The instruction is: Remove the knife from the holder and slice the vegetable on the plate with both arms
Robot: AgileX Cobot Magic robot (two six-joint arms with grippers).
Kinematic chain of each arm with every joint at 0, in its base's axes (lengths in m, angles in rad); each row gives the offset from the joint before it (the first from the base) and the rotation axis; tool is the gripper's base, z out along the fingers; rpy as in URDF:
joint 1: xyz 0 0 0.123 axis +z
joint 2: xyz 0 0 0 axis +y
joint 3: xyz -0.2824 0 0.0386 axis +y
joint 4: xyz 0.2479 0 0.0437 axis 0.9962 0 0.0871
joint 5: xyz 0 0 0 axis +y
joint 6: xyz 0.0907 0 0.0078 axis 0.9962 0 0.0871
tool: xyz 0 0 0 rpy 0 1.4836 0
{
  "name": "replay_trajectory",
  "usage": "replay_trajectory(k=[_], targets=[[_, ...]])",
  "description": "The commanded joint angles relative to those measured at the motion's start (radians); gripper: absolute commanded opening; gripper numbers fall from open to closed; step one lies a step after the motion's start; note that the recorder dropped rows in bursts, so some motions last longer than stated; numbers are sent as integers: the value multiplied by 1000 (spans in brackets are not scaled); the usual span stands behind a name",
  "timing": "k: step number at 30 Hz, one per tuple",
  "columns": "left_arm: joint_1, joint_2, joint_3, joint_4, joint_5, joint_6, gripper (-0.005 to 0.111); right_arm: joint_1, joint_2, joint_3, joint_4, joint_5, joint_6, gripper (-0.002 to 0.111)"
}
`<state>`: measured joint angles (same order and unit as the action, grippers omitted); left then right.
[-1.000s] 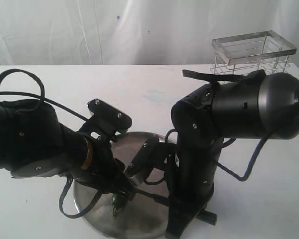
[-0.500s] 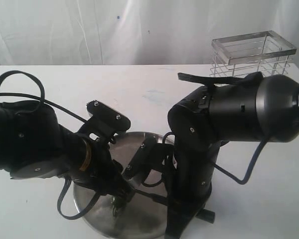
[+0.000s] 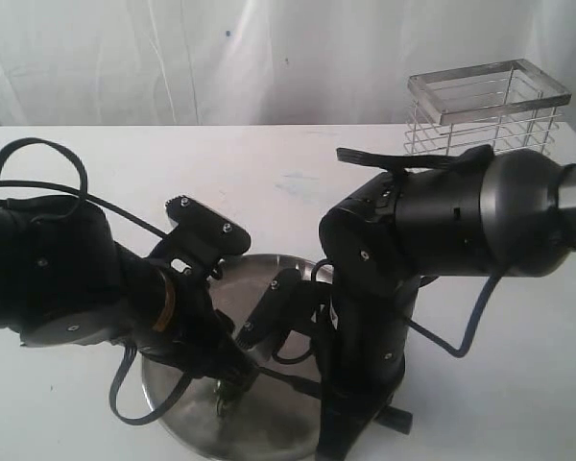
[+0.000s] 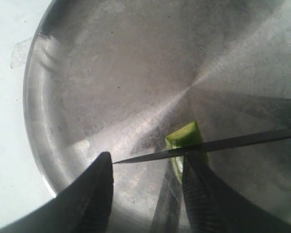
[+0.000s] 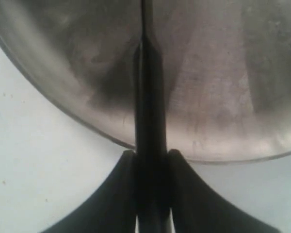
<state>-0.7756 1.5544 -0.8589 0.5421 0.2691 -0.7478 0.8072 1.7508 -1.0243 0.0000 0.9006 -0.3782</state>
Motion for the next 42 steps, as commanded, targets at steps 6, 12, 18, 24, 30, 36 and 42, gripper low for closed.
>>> replay_trajectory(k=[6, 12, 18, 24, 30, 36, 42], targets=[[-3, -5, -3, -2, -14, -20, 12, 9, 2, -4, 0, 2, -1, 0], [9, 18, -3, 1, -14, -32, 1, 9, 2, -4, 0, 13, -1, 0], [55, 34, -3, -6, -41, -86, 1, 9, 2, -4, 0, 17, -1, 0], [55, 34, -3, -37, -73, -86, 1, 9, 2, -4, 0, 17, -1, 0], [55, 32, -3, -41, -29, -86, 0, 9, 2, -4, 0, 17, -1, 0], [55, 22, -3, -76, -7, -43, 0, 9, 2, -4, 0, 17, -1, 0], [55, 23, -3, -95, -24, -31, 0, 9, 2, -4, 0, 17, -1, 0]])
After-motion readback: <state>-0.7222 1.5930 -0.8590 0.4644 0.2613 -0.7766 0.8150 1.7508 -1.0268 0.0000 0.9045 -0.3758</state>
